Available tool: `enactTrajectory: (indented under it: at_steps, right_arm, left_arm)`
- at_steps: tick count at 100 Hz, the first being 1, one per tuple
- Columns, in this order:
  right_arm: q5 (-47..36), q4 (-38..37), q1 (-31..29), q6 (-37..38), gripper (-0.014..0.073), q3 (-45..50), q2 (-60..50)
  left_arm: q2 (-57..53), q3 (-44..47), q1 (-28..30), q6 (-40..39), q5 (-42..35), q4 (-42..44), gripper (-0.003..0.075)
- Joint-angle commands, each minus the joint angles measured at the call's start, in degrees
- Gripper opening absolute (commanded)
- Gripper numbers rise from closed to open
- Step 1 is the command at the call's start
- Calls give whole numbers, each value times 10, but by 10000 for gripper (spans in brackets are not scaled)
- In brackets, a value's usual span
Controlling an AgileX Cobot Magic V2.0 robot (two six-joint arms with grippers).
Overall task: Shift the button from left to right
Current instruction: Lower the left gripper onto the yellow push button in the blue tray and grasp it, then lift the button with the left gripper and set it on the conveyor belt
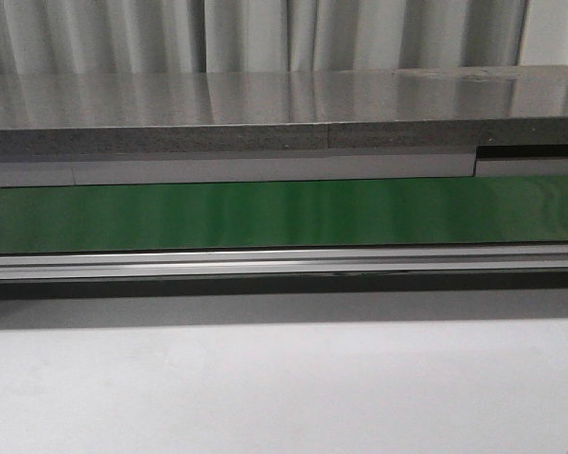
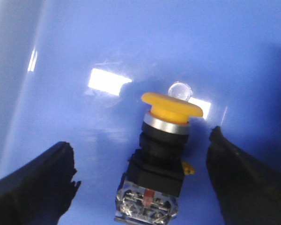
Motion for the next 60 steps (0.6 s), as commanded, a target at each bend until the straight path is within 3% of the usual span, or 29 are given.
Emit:
enactTrajectory:
  at_steps: [1, 16, 26, 47, 60]
  right_arm:
    - [-49, 3, -4, -1, -68, -9, -12]
    - [-49, 3, -4, -1, -68, -9, -12]
    - [-49, 3, -4, -1, -68, -9, -12]
    - [-49, 3, -4, -1, -68, -9, -12]
    - [-49, 3, -4, -1, -68, -9, -12]
  left_arm:
    - [-20, -17, 1, -2, -19, 1, 547]
    - [-6, -17, 1, -2, -20, 1, 538]
    - [5, -17, 1, -2, -19, 1, 489]
    - [15, -17, 1, -2, -17, 1, 342]
    - [15, -17, 1, -2, -19, 1, 184]
